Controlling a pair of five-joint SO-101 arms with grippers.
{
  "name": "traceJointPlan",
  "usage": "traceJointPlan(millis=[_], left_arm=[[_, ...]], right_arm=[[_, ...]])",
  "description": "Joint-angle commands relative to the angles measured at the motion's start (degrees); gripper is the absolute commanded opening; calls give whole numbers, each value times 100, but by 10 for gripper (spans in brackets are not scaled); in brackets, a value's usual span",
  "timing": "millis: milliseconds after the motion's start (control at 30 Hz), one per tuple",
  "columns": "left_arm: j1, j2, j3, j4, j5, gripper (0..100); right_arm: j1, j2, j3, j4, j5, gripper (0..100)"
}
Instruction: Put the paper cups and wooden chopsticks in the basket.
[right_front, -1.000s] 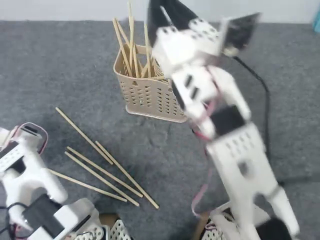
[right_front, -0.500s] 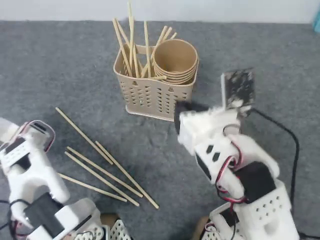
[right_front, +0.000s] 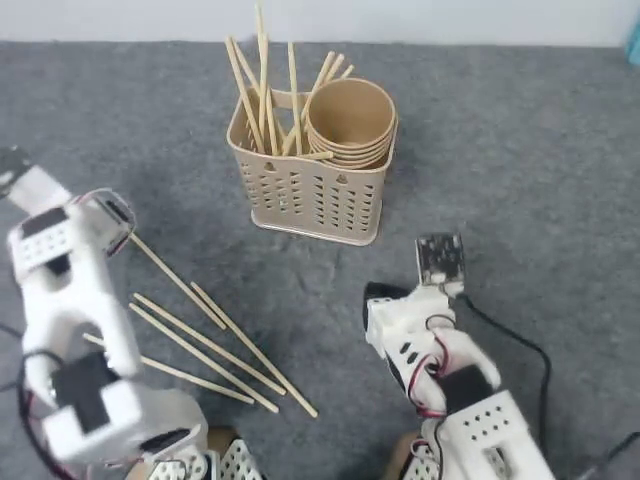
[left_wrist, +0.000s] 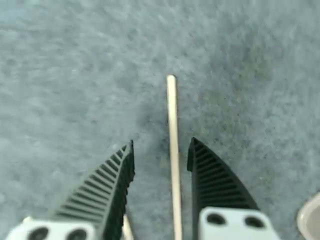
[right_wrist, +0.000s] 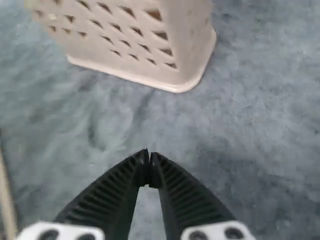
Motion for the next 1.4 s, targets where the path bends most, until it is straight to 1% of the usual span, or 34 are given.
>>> traceJointPlan(millis=[0, 200, 400, 467, 567, 633, 833, 1067, 1167, 1367], left_arm=[[220, 1081, -1332, 545, -26, 163], [202, 2796, -3011, 1292, -26, 163], [246, 3991, -4409, 1829, -26, 161], [246, 4255, -4813, 2084, -26, 133], [246, 4536, -5297, 2470, -26, 11], [255, 4615, -5516, 2752, -26, 17], [396, 4413, -6132, 3745, -35, 13], [536, 3385, -7099, 4563, -35, 13], [695, 2822, -7424, 4747, -53, 13], [1169, 1582, -7442, 4765, -70, 13]], right_arm=[[163, -268, 97, -277, -53, 8], [180, -268, 141, -233, -26, 8], [154, -268, 141, -224, -26, 8], [154, -268, 141, -224, -26, 8], [163, -268, 141, -224, -26, 8], [163, -268, 141, -224, -26, 8], [171, -268, 141, -224, -26, 8], [180, -268, 141, -224, -26, 8], [180, -268, 141, -242, -26, 8], [180, -268, 141, -259, -26, 8]])
